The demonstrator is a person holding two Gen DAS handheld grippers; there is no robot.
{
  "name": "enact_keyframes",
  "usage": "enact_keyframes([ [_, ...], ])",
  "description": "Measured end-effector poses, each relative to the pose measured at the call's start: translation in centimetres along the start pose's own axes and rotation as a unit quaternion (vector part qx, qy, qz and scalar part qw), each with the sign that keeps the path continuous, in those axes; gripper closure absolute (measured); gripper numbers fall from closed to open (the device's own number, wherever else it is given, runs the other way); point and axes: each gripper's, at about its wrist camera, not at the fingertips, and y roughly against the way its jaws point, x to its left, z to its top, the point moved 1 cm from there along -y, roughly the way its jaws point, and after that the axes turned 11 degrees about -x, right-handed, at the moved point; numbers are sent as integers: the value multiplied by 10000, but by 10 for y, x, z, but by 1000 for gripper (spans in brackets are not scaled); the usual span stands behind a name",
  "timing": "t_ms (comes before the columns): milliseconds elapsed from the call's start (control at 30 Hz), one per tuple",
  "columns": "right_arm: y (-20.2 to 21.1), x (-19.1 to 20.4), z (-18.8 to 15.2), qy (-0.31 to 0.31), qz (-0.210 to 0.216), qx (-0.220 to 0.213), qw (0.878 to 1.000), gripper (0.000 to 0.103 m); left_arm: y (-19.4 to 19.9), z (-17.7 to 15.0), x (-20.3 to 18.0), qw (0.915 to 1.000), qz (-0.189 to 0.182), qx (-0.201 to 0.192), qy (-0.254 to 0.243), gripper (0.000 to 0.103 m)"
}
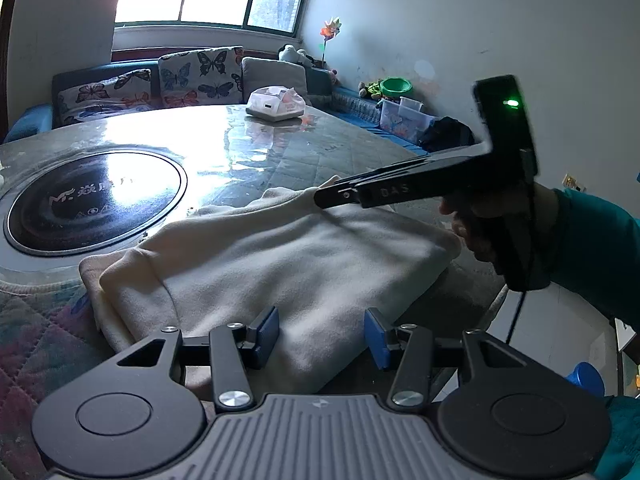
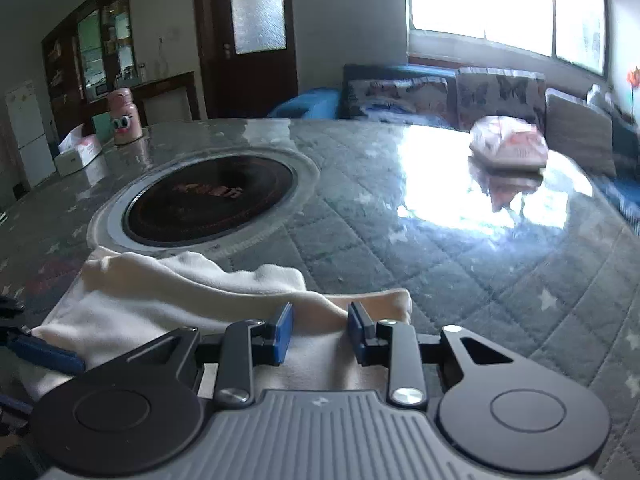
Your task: Fold clothes
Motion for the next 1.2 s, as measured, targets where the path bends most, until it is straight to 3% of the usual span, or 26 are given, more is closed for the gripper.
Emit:
enact_keyframes([
  [167, 6, 11, -9, 137, 40, 144, 9998, 68, -1, 3, 0, 10000, 30, 5, 13, 49],
  [300, 19, 21, -9, 398, -87, -27, 9992, 68, 5, 6, 5, 9998, 185, -83, 49, 49],
  [467, 48, 49, -11, 582, 324, -266, 9974, 68, 18, 10, 14, 9987, 428, -252, 122, 51],
  [567, 55, 68, -22, 700, 545, -231, 9958, 68, 17, 4, 19, 9983, 547, -133, 143, 52],
  [700, 53, 84, -38, 938, 509, -130, 9942, 68, 20, 1, 21, 9979, 619, -163, 139, 52],
  [833, 57, 91, -31, 1110, 491, -168, 9925, 67, 27, 4, 22, 9967, 753, -273, 135, 49],
  [933, 62, 99, -25, 1202, 688, -246, 9901, 60, 36, 8, 32, 9939, 983, -385, 326, 40],
  [1100, 55, 121, -23, 1463, 1195, -123, 9819, 60, 48, 14, 57, 9853, 1435, -466, 801, 25],
  [1200, 51, 138, -21, 1768, 1482, -105, 9730, 51, 53, 18, 67, 9795, 1684, -520, 971, 10],
])
